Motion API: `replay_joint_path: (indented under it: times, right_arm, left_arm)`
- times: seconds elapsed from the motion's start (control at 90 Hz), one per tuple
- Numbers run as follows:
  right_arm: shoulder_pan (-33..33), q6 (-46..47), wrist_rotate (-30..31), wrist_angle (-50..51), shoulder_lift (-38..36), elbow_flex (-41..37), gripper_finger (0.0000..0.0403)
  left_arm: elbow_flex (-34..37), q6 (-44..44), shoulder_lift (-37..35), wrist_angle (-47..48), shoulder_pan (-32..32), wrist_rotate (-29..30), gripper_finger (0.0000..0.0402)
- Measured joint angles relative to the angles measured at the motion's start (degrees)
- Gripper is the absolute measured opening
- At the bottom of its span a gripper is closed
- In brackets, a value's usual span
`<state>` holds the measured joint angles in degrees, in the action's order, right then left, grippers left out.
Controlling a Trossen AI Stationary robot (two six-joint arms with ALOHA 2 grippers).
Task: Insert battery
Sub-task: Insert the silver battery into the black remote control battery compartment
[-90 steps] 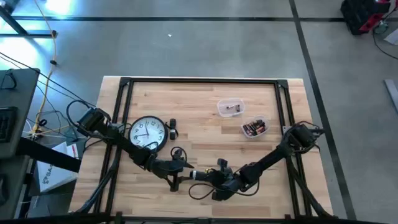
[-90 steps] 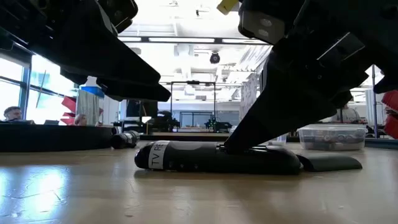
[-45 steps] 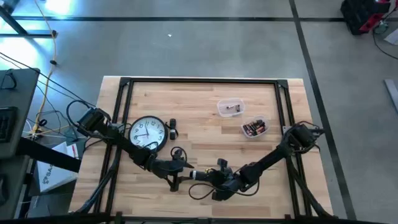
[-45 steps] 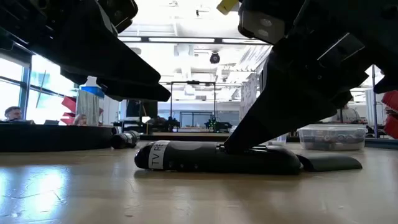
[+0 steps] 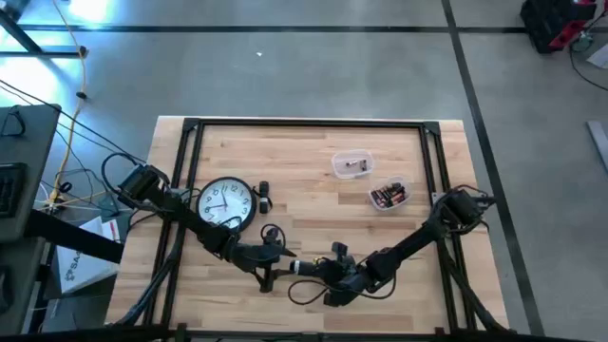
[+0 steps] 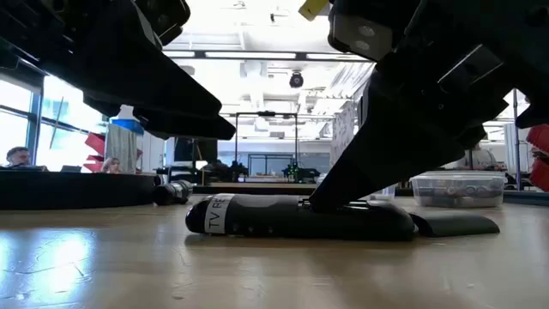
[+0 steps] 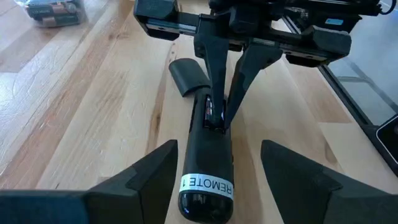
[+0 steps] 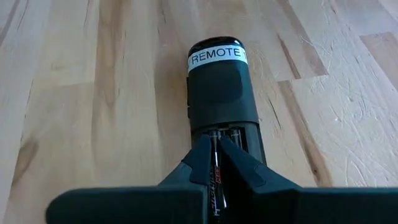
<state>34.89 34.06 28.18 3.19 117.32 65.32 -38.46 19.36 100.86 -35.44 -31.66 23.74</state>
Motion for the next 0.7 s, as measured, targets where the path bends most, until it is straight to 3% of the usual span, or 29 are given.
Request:
replay_joint_path:
  times: [0.7]
  right_arm:
    - [-0.02,0.45,-0.5,0.01,0.0,0.0,0.0]
  left_arm:
    - [0.0,-0.01,0.0,0.0,0.0,0.0,0.0211]
